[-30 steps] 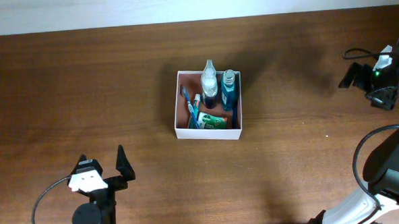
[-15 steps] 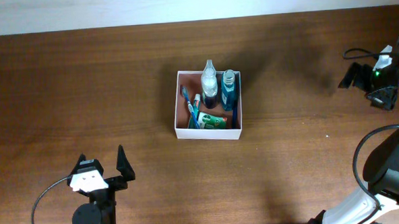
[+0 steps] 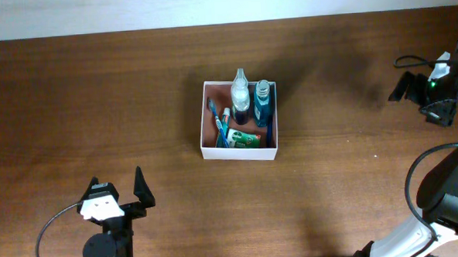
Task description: Pack container
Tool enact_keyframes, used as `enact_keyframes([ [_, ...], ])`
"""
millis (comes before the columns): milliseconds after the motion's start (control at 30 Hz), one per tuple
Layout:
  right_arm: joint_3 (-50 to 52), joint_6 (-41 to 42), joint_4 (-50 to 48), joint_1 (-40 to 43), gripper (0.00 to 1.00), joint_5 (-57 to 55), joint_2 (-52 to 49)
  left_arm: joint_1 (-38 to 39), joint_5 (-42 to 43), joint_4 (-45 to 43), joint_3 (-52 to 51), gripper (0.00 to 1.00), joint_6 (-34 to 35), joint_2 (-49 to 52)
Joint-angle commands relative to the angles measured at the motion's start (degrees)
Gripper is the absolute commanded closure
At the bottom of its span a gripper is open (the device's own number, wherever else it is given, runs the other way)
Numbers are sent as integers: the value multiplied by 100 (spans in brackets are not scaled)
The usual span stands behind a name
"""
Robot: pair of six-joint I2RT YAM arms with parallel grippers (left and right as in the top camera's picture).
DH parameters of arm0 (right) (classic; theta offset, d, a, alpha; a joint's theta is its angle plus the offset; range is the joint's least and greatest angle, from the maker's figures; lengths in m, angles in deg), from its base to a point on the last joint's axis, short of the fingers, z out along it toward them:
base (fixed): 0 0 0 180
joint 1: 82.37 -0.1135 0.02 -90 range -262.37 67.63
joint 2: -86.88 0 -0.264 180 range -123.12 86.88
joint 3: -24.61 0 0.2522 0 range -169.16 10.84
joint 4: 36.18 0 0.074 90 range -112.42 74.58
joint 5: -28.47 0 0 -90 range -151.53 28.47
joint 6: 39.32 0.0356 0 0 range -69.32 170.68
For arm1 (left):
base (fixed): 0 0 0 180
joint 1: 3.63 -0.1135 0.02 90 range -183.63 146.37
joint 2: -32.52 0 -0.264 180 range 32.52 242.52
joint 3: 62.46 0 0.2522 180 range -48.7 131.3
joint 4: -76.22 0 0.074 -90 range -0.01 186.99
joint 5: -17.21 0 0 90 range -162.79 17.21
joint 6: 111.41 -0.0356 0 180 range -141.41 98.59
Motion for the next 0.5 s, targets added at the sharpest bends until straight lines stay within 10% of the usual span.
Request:
enact_keyframes([
  [0,17,42,-17,-245,1,-15,186,-37,-39,-15,-39,1,-111,-59],
  [467,57,-157,-98,-3346,2,-1453,2992,-37,-37,-15,-39,1,-111,-59],
])
